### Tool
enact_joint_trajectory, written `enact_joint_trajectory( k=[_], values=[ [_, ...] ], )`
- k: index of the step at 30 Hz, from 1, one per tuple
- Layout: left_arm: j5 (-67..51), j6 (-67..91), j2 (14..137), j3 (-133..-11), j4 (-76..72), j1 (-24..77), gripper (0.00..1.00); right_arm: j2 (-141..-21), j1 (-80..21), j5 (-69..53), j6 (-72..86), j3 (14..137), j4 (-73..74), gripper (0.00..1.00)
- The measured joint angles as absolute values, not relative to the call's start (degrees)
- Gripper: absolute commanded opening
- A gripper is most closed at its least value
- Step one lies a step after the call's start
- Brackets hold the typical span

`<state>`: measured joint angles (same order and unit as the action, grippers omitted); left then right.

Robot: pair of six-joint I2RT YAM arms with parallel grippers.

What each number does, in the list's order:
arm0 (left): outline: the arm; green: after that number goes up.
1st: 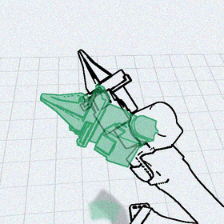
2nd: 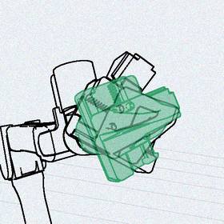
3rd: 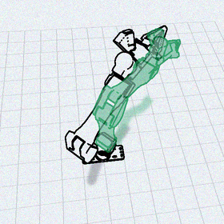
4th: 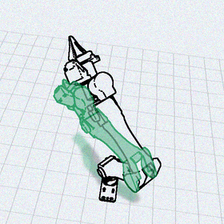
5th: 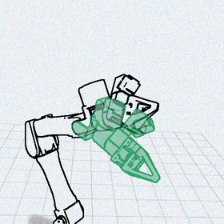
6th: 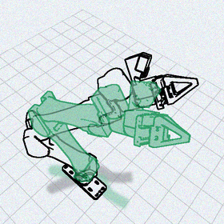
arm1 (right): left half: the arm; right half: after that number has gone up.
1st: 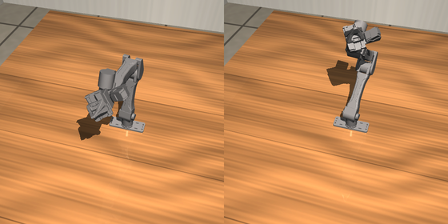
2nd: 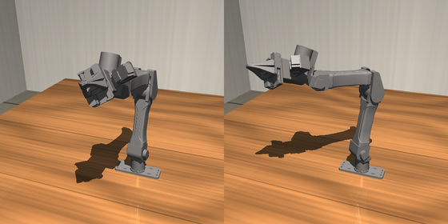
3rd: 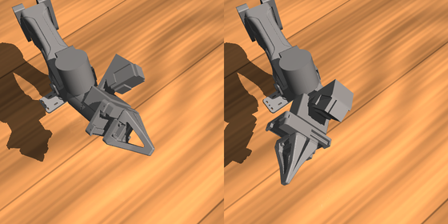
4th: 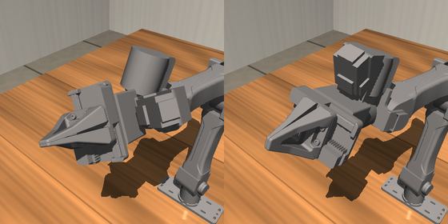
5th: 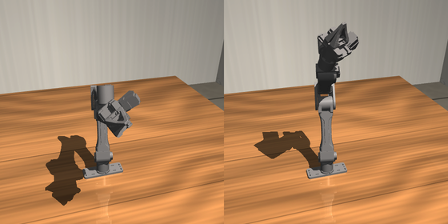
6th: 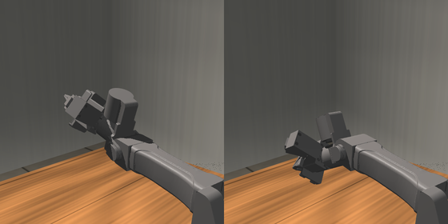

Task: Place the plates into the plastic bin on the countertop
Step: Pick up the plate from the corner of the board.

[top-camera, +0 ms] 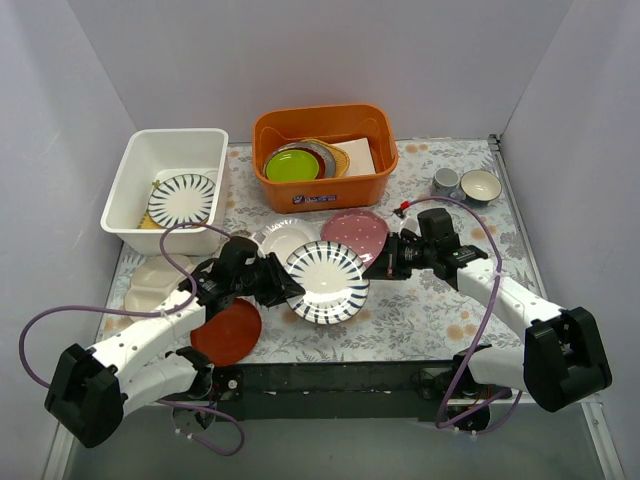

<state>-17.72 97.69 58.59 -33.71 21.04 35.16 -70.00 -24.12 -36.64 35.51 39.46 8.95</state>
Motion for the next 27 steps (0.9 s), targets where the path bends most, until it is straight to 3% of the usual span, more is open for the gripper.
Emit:
enact_joint_trajectory(
  k=[4, 8, 15, 16, 17, 20, 23, 27],
  values=[
    [-19.0, 98.0, 57.1, -33.6, 19.1, 34.9, 0.07, -70.0, -23.9, -34.2, 34.8, 39.4, 9.6, 0.01],
    [-20.8, 98.1, 55.8, -33.6, 16.5, 35.0, 0.00, -70.5, -23.5, -33.1, 34.7, 38.1, 10.1, 0.01],
    [-20.8, 98.4, 55.7, -33.4, 16.7, 35.0, 0.00, -70.7, -23.6, -33.6, 34.7, 37.8, 10.0, 0.11],
    [-20.8, 98.4, 55.7, -33.4, 16.7, 35.0, 0.00, -70.7, -23.6, -33.6, 34.7, 37.8, 10.0, 0.13],
    [-20.8, 98.4, 55.7, -33.4, 16.7, 35.0, 0.00, -70.7, -23.6, -33.7, 34.7, 37.8, 10.0, 0.25],
    [-20.8, 98.4, 55.7, -33.4, 16.7, 35.1, 0.00, -70.7, -23.6, -34.9, 34.7, 37.6, 9.3, 0.47],
    [-20.7, 98.5, 55.7, -33.4, 16.7, 35.1, 0.00, -70.7, -23.9, -36.8, 35.2, 37.6, 8.1, 0.62],
    [-20.4, 98.7, 55.7, -33.4, 16.8, 35.4, 0.00, -70.7, -24.3, -38.5, 35.4, 37.6, 7.0, 0.72]
  ],
)
